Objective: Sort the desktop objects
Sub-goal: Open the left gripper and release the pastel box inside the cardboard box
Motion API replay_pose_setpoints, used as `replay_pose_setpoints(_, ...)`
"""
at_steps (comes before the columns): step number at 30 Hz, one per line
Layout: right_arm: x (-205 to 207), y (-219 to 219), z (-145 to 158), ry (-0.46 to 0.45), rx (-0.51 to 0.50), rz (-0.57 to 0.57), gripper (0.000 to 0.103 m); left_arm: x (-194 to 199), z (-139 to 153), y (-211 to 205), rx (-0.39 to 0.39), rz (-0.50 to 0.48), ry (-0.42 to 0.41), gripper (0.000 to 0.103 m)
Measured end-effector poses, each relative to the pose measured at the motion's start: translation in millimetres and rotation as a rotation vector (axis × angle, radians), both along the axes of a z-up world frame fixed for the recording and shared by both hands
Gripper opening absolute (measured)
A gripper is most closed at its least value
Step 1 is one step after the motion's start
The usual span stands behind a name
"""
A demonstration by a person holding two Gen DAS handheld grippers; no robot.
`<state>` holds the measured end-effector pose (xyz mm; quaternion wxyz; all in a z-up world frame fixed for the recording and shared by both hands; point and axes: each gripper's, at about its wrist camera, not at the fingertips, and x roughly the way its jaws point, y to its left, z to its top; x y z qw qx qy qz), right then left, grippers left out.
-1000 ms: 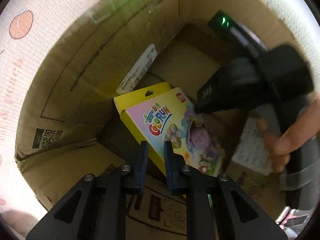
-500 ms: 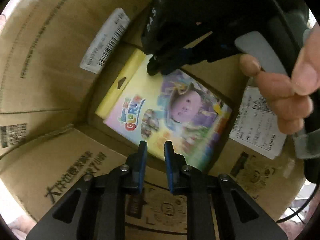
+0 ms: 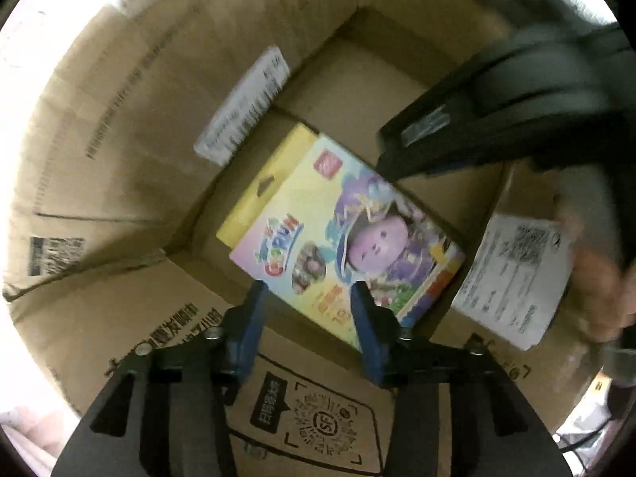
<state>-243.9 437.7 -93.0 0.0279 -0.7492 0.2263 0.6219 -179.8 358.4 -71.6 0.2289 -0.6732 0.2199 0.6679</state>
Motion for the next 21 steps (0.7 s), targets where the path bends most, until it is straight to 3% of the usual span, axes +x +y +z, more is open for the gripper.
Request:
replay_pose_setpoints(5,-1.2,-9.5,-16.9,-0.061,-0.052,-0.084,0.031,-0.1,11.1,2.9,-0.059,-0.054,0.153,0.052)
replay_pose_setpoints(10,-11.5,-29.0,-12.8,-0.015,-0.117,-0.075,0.033,-13.6,13.6,-5.1,0.019,-0.007,0.089,0.052)
replay_pose_setpoints(14,-17.5,-46.3,-5.3,-0.006,-0.088,-0.020,0.033,-19.3,18.9,-12.6,0.026,0.020,0.109,0.052)
replay_pose_setpoints(21,-15.8,-47.0,28.7,0.039,-0.051,-0.063,0.034,-10.7,35.0,-14.9,0.076,-0.014,0.147,0.052)
